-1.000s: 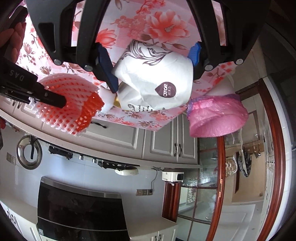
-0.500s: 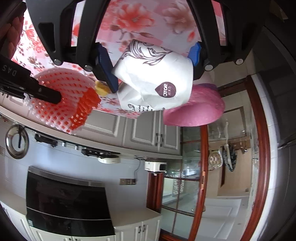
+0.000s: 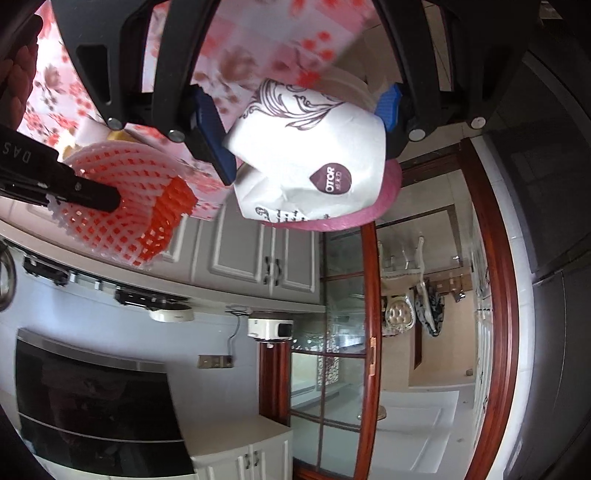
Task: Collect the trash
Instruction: 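Carry the paper cup and pink net with both tools toward the pink bin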
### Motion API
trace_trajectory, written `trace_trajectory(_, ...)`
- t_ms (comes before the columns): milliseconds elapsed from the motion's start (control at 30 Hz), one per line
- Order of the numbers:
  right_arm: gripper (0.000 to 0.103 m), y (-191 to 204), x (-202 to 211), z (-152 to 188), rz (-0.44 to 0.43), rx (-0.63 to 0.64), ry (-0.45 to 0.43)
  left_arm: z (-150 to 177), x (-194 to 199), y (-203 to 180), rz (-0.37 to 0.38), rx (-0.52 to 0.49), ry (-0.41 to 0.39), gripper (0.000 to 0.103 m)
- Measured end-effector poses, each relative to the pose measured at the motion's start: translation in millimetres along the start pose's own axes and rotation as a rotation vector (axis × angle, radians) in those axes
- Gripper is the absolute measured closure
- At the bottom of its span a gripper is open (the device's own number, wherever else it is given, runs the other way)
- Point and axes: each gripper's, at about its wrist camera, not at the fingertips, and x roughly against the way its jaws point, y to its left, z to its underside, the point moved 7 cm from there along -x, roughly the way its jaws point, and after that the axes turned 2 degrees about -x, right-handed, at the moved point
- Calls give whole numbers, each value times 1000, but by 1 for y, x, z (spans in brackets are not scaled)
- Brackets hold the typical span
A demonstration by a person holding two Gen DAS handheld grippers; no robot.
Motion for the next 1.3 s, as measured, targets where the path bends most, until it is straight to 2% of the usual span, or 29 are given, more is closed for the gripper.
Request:
trace_trajectory(233, 76, -6, -74, -38, -48, -16, 29, -22, -62, 40, -39, 22, 36, 38)
trace_trajectory(600, 76, -2, -195, -62, -105, -12, 110, -28, -158, 82, -112, 85, 102, 37)
trace_trajectory(700, 72, -8, -224, -64, -121, -39, 128, -25, -181, 94, -128, 124, 118, 37)
trace_trajectory(833, 65, -9, -253, -64, -140, -34, 161, -24, -210, 98, -127, 104, 142, 33)
trace_trajectory(933, 40, -14, -253, -61, -164, -55, 158, -18, -213, 102, -170, 109, 146, 21)
trace_trajectory(967, 40, -17, -250, -61, -163, -63, 146, -19, -214, 104, -177, 116, 144, 17)
trace_trajectory(1133, 40, -27, -225, -60, -156, -84, 116, -15, -200, 112, -223, 136, 128, 14)
trace_trajectory(1300, 40, -31, -191, -52, -137, -100, 107, -12, -172, 113, -256, 163, 109, 6)
